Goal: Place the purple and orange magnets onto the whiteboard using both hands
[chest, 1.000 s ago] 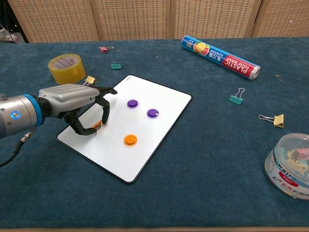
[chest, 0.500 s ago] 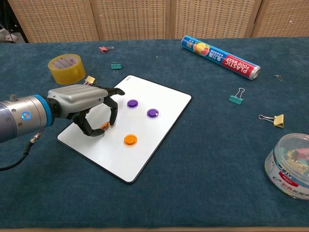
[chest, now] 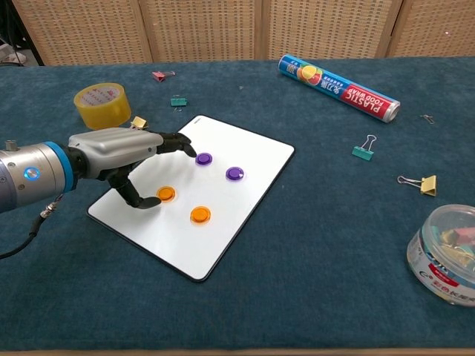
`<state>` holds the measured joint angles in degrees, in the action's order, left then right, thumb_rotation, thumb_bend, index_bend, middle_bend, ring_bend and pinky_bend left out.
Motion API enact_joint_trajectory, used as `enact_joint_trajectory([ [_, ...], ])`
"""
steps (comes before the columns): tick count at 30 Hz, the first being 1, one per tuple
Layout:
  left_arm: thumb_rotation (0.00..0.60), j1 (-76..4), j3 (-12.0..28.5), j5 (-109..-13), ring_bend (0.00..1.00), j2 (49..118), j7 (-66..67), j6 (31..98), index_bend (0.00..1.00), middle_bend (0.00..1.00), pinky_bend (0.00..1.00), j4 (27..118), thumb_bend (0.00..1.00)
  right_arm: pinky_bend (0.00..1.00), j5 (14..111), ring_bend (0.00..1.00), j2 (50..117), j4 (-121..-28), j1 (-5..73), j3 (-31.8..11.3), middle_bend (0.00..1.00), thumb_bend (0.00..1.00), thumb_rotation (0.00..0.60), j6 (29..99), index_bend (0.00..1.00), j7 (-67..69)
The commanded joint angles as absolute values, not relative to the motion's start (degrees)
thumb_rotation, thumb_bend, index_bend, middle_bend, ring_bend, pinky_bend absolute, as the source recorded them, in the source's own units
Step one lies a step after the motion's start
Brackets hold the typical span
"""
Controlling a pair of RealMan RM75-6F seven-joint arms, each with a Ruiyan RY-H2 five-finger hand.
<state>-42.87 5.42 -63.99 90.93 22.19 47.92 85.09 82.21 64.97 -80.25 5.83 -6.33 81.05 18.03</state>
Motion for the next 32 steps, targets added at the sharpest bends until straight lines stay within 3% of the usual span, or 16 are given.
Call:
enact_joint_trajectory([
  [1,0.600,-42.23,5.33,-64.91,0.00,89.29,21.05,49.08,0.13,0.00,0.00,86.63,0.33,0.00,82.22,0.00,64.94,-80.28,5.81,-6.33,0.00,0.00,0.600,81.07,0.27,18.02],
  [8,0.600,-38.76,4.98,-68.22,0.00,82.50,16.29,54.16,0.01,0.00,0.00,91.71,0.27,0.00,82.66,0.00,64.80,-80.72,5.74,-6.21,0.00,0.00,0.600,81.44,0.27,17.74],
  [13,0.600,-33.37,2.99,-70.73,0.00,75.44,11.78,60.16,0.00,0.00,0.00,95.10,0.12,0.00,83.49,0.00,64.49,-81.48,5.69,-5.83,0.00,0.00,0.600,81.76,0.25,17.60],
  [24,0.600,-18.21,-1.48,-72.80,0.00,66.52,6.65,77.74,0.00,0.00,0.00,99.43,0.10,0.00,86.80,0.00,63.94,-82.57,5.31,-5.04,0.00,0.00,0.600,84.56,0.19,17.80],
  [32,0.600,-12.61,-2.15,-72.65,0.00,63.59,8.33,83.89,0.00,0.00,0.00,104.31,0.10,0.00,87.82,0.00,63.61,-83.77,4.90,-4.97,0.00,0.00,0.600,86.40,0.19,16.35],
])
